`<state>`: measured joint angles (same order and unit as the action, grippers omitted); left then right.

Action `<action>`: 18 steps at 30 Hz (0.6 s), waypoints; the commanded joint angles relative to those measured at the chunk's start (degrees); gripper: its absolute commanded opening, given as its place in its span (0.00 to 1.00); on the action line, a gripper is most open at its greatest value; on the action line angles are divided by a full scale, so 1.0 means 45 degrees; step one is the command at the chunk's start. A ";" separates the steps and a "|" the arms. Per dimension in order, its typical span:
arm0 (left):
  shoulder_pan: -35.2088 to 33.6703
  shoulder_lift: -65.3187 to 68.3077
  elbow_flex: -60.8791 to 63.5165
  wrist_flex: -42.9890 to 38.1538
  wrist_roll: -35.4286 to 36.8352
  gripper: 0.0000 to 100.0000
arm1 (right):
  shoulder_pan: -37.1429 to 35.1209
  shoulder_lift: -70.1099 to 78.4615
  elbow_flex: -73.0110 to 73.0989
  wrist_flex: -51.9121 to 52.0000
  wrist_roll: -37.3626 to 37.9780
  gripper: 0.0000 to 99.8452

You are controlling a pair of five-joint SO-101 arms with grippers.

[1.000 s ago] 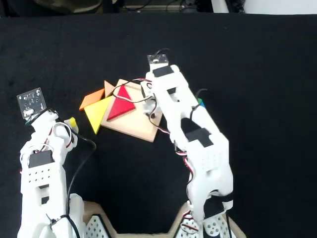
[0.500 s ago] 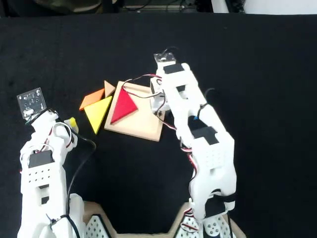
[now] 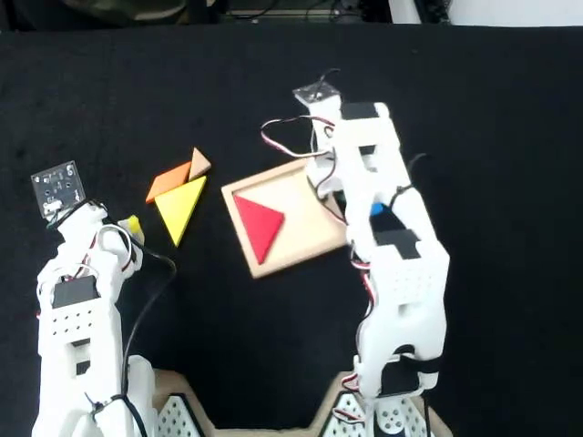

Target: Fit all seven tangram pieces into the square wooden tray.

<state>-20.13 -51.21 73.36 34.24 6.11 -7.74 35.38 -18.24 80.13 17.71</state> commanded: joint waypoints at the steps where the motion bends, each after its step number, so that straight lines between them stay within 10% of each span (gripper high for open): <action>1: 0.0166 -0.0137 -0.0088 -0.0254 -0.0020 0.20 | 0.0020 -0.0147 -0.0010 0.0313 -0.0488 0.01; 18: 0.0166 -0.0137 -0.0088 -0.0254 -0.0020 0.20 | -0.1055 -0.0166 0.1592 0.0352 -0.7600 0.01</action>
<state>-20.13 -51.21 73.36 34.24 6.11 -9.58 35.21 -11.38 81.54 -12.79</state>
